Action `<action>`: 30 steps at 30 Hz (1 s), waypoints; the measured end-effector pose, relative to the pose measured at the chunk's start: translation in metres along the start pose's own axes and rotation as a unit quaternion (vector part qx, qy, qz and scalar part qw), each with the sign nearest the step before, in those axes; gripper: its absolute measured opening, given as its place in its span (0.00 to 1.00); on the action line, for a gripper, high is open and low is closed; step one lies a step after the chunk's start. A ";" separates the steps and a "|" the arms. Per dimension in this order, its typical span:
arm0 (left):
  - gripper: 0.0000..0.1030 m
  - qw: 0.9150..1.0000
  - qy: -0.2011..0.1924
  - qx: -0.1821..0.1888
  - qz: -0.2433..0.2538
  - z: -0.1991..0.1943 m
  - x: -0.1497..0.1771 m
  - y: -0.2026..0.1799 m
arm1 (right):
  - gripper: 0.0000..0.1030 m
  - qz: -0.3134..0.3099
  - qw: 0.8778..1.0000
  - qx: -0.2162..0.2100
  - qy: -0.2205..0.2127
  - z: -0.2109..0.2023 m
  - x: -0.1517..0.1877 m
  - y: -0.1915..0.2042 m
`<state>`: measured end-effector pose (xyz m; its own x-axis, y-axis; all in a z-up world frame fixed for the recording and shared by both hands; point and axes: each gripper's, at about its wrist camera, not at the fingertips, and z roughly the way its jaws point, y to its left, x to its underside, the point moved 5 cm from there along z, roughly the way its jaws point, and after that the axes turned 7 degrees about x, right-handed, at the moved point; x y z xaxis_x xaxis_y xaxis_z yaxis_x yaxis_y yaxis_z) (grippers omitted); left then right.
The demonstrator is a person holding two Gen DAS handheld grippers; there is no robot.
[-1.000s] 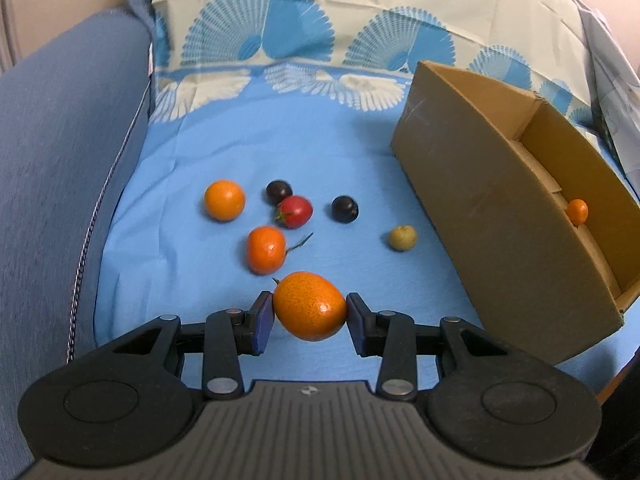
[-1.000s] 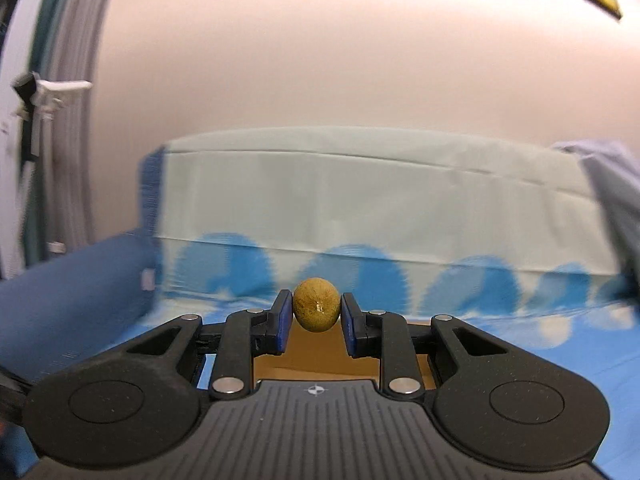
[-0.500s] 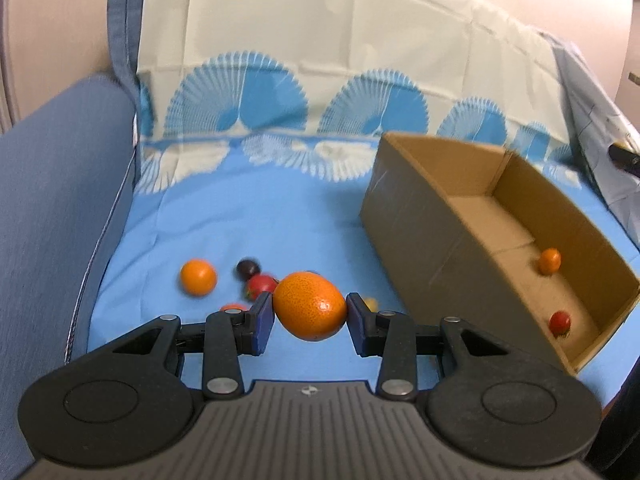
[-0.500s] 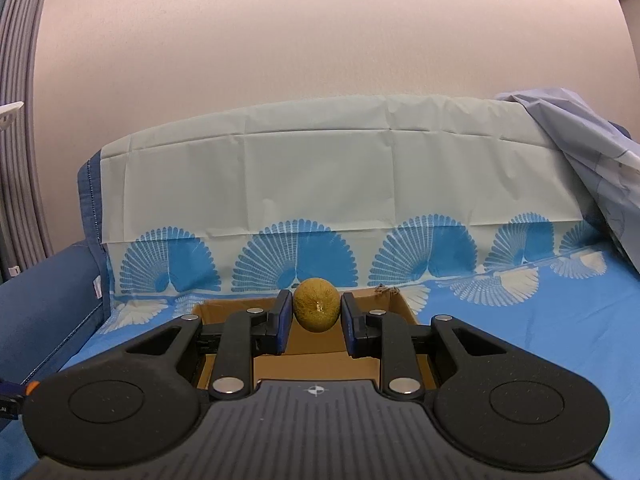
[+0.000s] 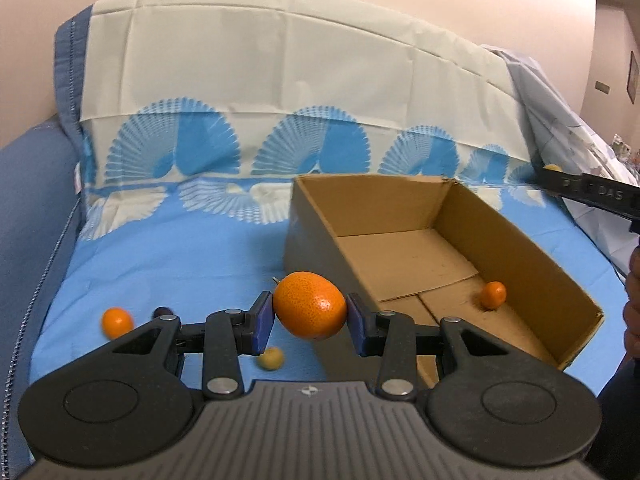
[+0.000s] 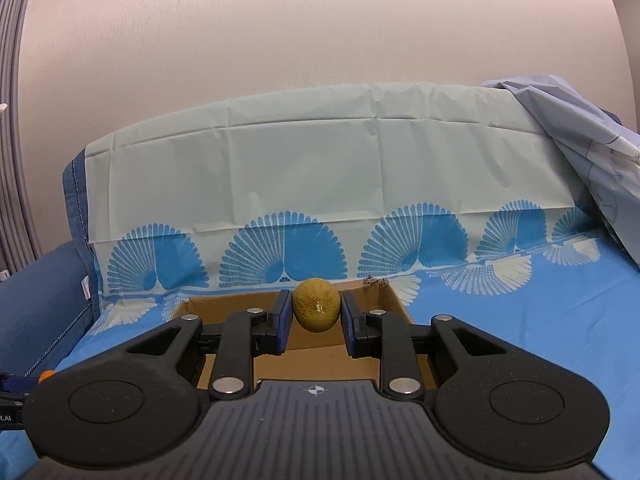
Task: Organize fruits
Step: 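Raise both tools with their fruits over the open cardboard box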
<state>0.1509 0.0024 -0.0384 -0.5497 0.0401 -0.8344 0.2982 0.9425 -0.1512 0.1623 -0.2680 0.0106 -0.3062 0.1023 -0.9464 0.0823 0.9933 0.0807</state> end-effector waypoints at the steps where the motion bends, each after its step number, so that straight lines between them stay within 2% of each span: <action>1: 0.42 1.000 -0.003 0.003 0.001 0.001 -0.001 -0.004 | 0.26 -0.002 1.000 0.001 0.001 0.001 0.000 0.001; 6: 0.42 1.000 -0.020 0.012 0.012 0.008 0.002 -0.015 | 0.26 -0.013 1.000 0.005 0.004 0.005 0.001 0.003; 11: 0.42 0.999 -0.041 0.033 0.002 0.014 -0.002 -0.021 | 0.26 -0.027 1.000 0.010 0.005 0.007 0.003 0.004; 25: 0.42 0.997 -0.045 0.066 0.010 0.034 -0.002 -0.047 | 0.26 -0.035 0.999 0.019 0.008 0.013 0.003 -0.002; 30: 0.42 0.997 -0.042 0.067 -0.007 0.038 -0.003 -0.043 | 0.26 -0.031 0.999 0.024 0.010 0.015 0.004 0.000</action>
<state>0.1693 -0.0509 -0.0491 -0.4889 -0.0058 -0.8723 0.3961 0.8895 -0.2280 0.1750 -0.2683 0.0026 -0.3315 0.0414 -0.9426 0.1076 0.9942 0.0059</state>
